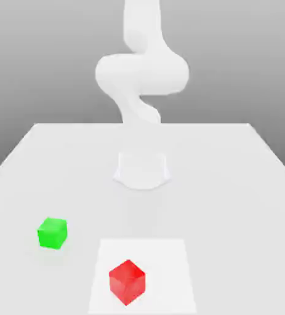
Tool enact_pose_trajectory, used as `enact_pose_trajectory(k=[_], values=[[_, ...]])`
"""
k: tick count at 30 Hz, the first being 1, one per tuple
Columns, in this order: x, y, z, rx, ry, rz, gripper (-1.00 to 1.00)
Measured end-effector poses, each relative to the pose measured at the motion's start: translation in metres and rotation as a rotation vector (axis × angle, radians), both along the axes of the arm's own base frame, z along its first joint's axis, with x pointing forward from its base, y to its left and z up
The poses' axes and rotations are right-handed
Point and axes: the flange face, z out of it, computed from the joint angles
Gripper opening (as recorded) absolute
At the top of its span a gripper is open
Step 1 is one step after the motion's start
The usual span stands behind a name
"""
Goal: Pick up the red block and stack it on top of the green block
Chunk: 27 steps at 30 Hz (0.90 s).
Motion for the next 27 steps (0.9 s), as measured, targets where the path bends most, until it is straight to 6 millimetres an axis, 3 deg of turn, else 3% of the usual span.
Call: enact_pose_trajectory(k=[6, 12, 17, 22, 27], values=[[0.066, -0.008, -0.114, 0.054, 0.179, -0.188, 0.00], [0.097, -0.022, -0.235, 0.121, 0.346, -0.365, 0.00], [0.098, -0.031, -0.334, 0.190, 0.483, -0.510, 0.00], [0.080, -0.033, -0.426, 0.274, 0.618, -0.651, 0.00], [0.071, -0.030, -0.495, 0.310, 0.668, -0.704, 0.00]])
